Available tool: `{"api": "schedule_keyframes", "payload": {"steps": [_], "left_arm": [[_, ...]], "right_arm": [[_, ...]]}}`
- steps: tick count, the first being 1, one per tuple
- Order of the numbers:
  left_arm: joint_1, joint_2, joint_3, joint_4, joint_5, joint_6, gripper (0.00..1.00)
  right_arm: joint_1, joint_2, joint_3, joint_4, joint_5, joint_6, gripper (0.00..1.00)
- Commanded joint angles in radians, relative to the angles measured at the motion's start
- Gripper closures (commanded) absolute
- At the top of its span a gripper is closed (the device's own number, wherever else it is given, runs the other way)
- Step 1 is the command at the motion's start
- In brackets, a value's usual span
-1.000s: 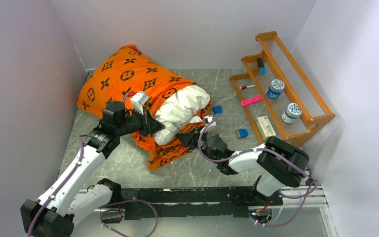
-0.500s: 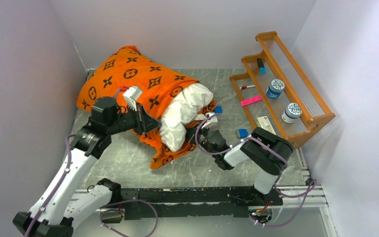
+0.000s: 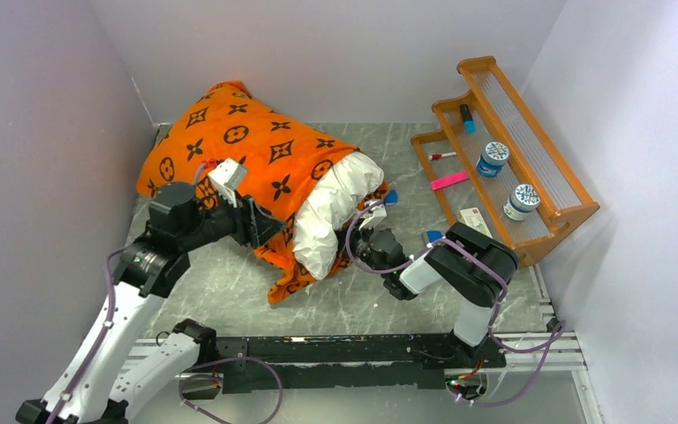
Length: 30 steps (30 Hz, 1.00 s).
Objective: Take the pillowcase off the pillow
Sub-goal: Remove the pillow from the pillowcase.
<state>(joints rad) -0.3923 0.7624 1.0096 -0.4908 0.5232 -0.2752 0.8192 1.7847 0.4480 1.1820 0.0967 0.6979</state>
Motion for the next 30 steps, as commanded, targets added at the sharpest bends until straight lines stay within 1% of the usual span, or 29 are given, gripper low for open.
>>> {"api": "schedule_keyframes", "payload": {"steps": [1,4,6,9,10,11,15,16,17,20,22,25,28,30], "left_arm": [[-0.017,-0.002,-0.044,0.011,-0.051,0.057,0.35],[-0.073,0.0,-0.074,0.03,-0.108,0.056,0.34],[-0.156,0.018,-0.088,0.033,-0.198,0.058,0.34],[-0.342,0.074,-0.088,0.03,-0.39,0.063,0.3],[-0.403,0.1,-0.078,0.027,-0.478,0.066,0.29],[-0.459,0.133,-0.065,0.021,-0.514,0.071,0.27],[-0.646,0.236,0.011,-0.028,-0.792,0.098,0.2],[-0.707,0.255,0.026,-0.04,-0.867,0.1,0.17],[-0.748,0.276,0.036,-0.05,-0.929,0.099,0.1],[-0.855,0.341,0.059,-0.083,-1.094,0.071,0.06],[-0.915,0.385,0.067,-0.106,-1.19,0.042,0.04],[-0.973,0.451,0.076,-0.135,-1.339,-0.021,0.03],[-0.998,0.502,0.066,-0.116,-1.401,-0.057,0.03],[-0.999,0.54,0.06,-0.117,-1.435,-0.108,0.03]], "right_arm": [[-0.008,-0.034,0.041,0.018,-0.03,-0.015,1.0],[-0.008,-0.043,0.045,0.012,-0.04,-0.007,1.0],[-0.008,-0.045,0.051,0.007,-0.047,-0.003,1.0],[-0.007,-0.044,0.052,0.008,-0.056,0.002,1.0],[-0.006,-0.044,0.052,0.008,-0.058,0.002,1.0],[-0.007,-0.044,0.051,0.008,-0.057,0.003,1.0],[-0.006,-0.056,0.042,0.007,-0.057,0.003,1.0],[-0.007,-0.06,0.039,0.003,-0.056,0.001,1.0],[-0.008,-0.064,0.037,-0.001,-0.055,0.001,1.0],[-0.007,-0.075,0.036,-0.003,-0.062,0.005,1.0],[-0.007,-0.076,0.034,-0.001,-0.07,0.008,1.0],[-0.007,-0.078,0.03,0.005,-0.077,0.013,1.0],[-0.008,-0.076,0.023,0.02,-0.08,0.023,1.0],[-0.008,-0.079,0.019,0.024,-0.083,0.023,1.0]]}}
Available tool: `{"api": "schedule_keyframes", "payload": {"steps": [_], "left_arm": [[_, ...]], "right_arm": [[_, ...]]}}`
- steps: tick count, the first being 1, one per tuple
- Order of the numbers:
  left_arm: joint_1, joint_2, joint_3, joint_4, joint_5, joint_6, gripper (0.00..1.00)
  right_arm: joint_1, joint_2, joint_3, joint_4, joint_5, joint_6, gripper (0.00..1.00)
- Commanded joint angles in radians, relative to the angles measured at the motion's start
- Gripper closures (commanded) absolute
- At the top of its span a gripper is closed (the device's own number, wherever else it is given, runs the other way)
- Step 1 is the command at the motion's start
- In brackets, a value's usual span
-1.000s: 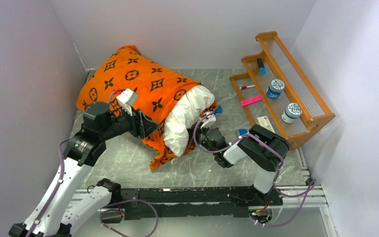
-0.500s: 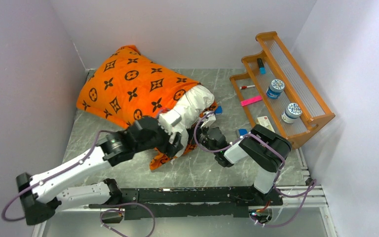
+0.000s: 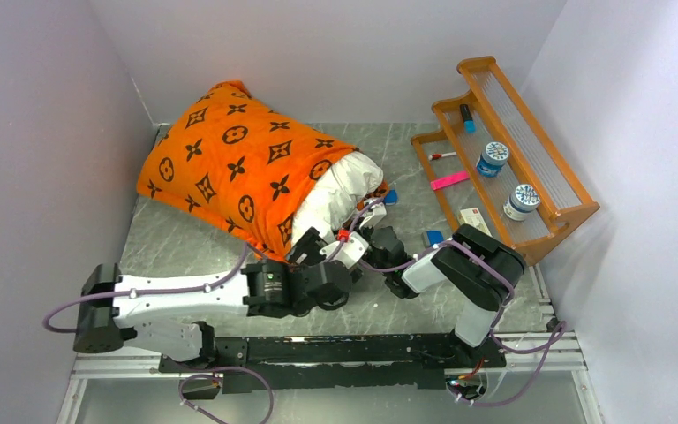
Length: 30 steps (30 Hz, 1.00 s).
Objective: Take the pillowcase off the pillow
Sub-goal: Remove the pillow from the pillowcase.
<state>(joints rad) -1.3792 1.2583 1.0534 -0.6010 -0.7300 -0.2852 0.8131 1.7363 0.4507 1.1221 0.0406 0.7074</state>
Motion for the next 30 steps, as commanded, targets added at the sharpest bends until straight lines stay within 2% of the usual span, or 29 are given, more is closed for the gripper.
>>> {"api": "schedule_keyframes", "payload": {"steps": [1,9,18,20,22,23,26,27,28,30], "left_arm": [[-0.012,0.063,0.019,-0.02,-0.197,-0.125,0.03],[-0.001,0.189,-0.017,0.02,-0.268,-0.188,0.03],[0.105,0.351,-0.053,0.017,-0.295,-0.25,0.03],[0.113,0.365,-0.044,-0.006,-0.31,-0.259,0.06],[0.114,0.353,-0.034,-0.012,-0.312,-0.25,0.17],[0.114,0.338,-0.034,-0.008,-0.306,-0.24,0.27],[0.114,0.275,-0.039,0.019,-0.273,-0.208,0.64],[0.114,0.252,-0.038,0.021,-0.252,-0.199,0.81],[0.114,0.228,-0.033,0.018,-0.237,-0.195,0.92],[0.114,0.169,-0.017,0.007,-0.209,-0.179,0.95]], "right_arm": [[-0.002,-0.036,0.014,0.082,-0.025,0.015,1.0],[-0.002,-0.061,0.001,0.085,-0.036,0.027,1.0],[-0.002,-0.079,-0.01,0.101,-0.058,0.044,1.0],[-0.001,-0.081,-0.013,0.104,-0.058,0.044,1.0],[-0.001,-0.083,-0.015,0.099,-0.049,0.035,1.0],[-0.001,-0.082,-0.016,0.095,-0.043,0.033,1.0],[-0.002,-0.07,-0.023,0.107,-0.042,0.033,1.0],[-0.002,-0.064,-0.026,0.113,-0.042,0.034,1.0],[-0.002,-0.058,-0.031,0.12,-0.023,0.036,1.0],[-0.002,-0.047,-0.04,0.13,-0.002,0.038,1.0]]}}
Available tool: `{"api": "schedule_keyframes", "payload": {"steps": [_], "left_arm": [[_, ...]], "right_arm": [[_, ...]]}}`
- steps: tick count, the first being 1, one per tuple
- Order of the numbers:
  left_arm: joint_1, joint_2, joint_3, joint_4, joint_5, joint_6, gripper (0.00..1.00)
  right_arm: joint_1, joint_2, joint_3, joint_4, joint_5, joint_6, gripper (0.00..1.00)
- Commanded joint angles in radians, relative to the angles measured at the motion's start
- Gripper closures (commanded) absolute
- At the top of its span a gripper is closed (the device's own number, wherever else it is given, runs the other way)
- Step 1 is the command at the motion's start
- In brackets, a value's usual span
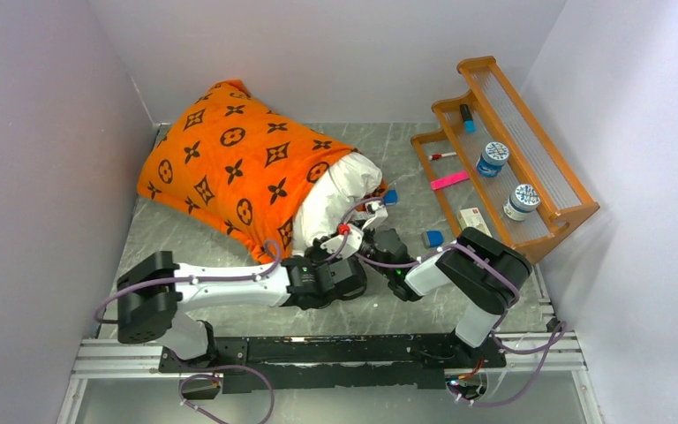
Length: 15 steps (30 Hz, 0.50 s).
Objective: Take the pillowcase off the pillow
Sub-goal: Remove the pillow from the pillowcase.
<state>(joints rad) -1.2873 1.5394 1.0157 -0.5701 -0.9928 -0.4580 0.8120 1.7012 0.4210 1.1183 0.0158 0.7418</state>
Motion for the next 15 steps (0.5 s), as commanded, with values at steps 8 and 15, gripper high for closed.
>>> {"api": "schedule_keyframes", "payload": {"steps": [8,15], "left_arm": [[0.035,-0.361,0.104,-0.081,0.17,0.047,0.95],[0.118,-0.5,0.175,-0.197,0.284,0.054,0.95]], "right_arm": [[-0.008,0.031,-0.037,0.14,0.123,-0.003,1.0],[-0.06,0.058,-0.057,0.163,0.147,0.01,1.0]]}}
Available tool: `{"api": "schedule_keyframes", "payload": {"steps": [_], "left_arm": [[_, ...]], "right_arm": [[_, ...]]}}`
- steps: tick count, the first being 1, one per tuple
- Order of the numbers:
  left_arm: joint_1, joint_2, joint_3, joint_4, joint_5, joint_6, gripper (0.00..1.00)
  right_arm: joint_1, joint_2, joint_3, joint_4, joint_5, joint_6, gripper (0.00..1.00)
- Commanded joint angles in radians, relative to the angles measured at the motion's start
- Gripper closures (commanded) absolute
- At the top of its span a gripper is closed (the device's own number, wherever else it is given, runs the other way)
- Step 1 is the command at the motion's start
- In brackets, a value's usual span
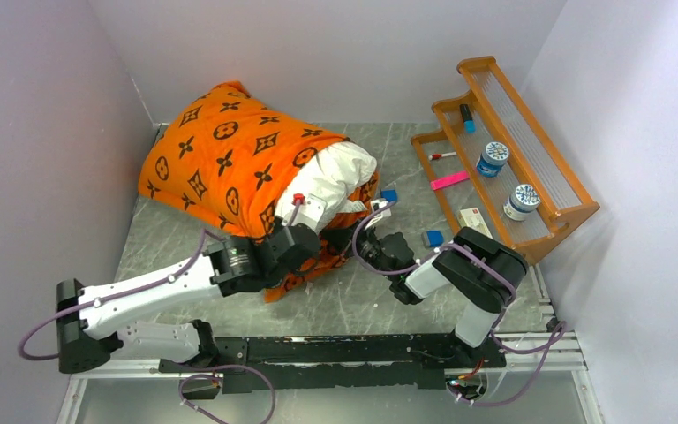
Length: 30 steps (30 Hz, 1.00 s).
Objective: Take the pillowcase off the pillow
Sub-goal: Remove the pillow from the pillowcase.
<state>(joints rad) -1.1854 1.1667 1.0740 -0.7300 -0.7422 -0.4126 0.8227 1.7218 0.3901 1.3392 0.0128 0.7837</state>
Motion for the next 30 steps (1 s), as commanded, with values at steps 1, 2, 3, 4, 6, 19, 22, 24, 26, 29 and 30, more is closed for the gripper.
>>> {"api": "schedule_keyframes", "payload": {"steps": [1,2,3,4,6,19,22,24,26,29,30], "left_arm": [[0.025,-0.144,0.126,-0.052,0.048,0.012,0.95],[0.032,-0.158,0.136,-0.069,0.059,0.011,0.95],[0.038,-0.172,0.147,-0.089,0.068,0.009,0.95],[0.042,-0.189,0.158,-0.105,0.075,0.006,0.95],[0.045,-0.221,0.174,-0.135,0.083,-0.001,0.95],[0.046,-0.381,0.226,-0.202,0.063,-0.026,0.95],[0.046,-0.417,0.224,-0.171,0.088,0.006,0.95],[0.045,-0.428,0.203,-0.142,0.134,0.032,0.95],[0.046,-0.43,0.169,-0.102,0.184,0.049,0.95],[0.045,-0.422,0.095,-0.016,0.243,0.064,0.95],[0.046,-0.413,0.071,0.013,0.262,0.07,0.95]], "right_arm": [[-0.079,0.035,-0.026,-0.064,0.153,-0.038,1.0],[-0.087,0.035,-0.024,-0.075,0.159,-0.041,1.0],[-0.099,0.033,-0.021,-0.086,0.163,-0.046,1.0],[-0.11,0.032,-0.017,-0.1,0.169,-0.047,1.0],[-0.133,0.03,-0.011,-0.125,0.178,-0.049,1.0],[-0.277,0.097,0.122,-0.299,0.113,-0.065,1.0],[-0.305,0.121,0.169,-0.339,0.076,-0.08,1.0],[-0.318,0.135,0.191,-0.331,0.043,-0.091,1.0],[-0.324,0.144,0.207,-0.298,-0.001,-0.109,1.0],[-0.324,0.137,0.225,-0.266,-0.061,-0.142,1.0],[-0.324,0.127,0.226,-0.259,-0.072,-0.151,0.98]]}}
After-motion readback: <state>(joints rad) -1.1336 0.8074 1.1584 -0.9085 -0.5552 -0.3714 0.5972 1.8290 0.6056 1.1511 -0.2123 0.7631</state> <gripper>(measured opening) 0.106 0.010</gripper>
